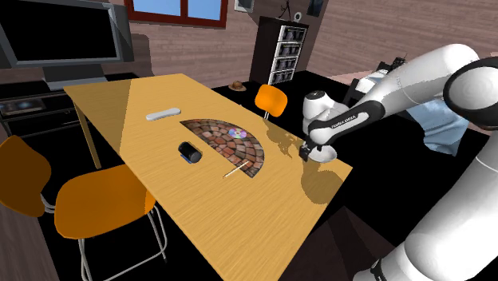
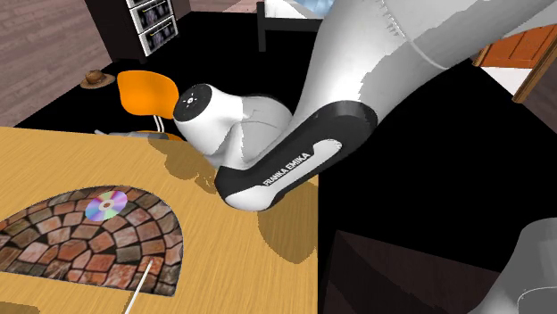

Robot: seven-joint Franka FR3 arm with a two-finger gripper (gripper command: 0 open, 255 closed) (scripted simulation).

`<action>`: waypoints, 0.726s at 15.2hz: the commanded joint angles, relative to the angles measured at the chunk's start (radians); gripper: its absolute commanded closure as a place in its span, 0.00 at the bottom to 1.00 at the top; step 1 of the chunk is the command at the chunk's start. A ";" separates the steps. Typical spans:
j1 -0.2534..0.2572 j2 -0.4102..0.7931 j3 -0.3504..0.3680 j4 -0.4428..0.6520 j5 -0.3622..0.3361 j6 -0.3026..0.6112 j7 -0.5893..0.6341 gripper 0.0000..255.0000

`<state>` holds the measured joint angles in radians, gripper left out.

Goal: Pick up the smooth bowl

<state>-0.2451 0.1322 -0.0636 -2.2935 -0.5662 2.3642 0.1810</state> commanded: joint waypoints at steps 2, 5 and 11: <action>-0.011 0.095 -0.027 0.076 -0.070 0.025 0.038 0.00; -0.018 0.191 -0.057 0.160 -0.129 0.047 0.071 0.00; -0.023 0.326 -0.097 0.272 -0.192 0.081 0.114 0.00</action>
<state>-0.2688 0.4466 -0.1574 -2.0253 -0.7504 2.4376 0.2861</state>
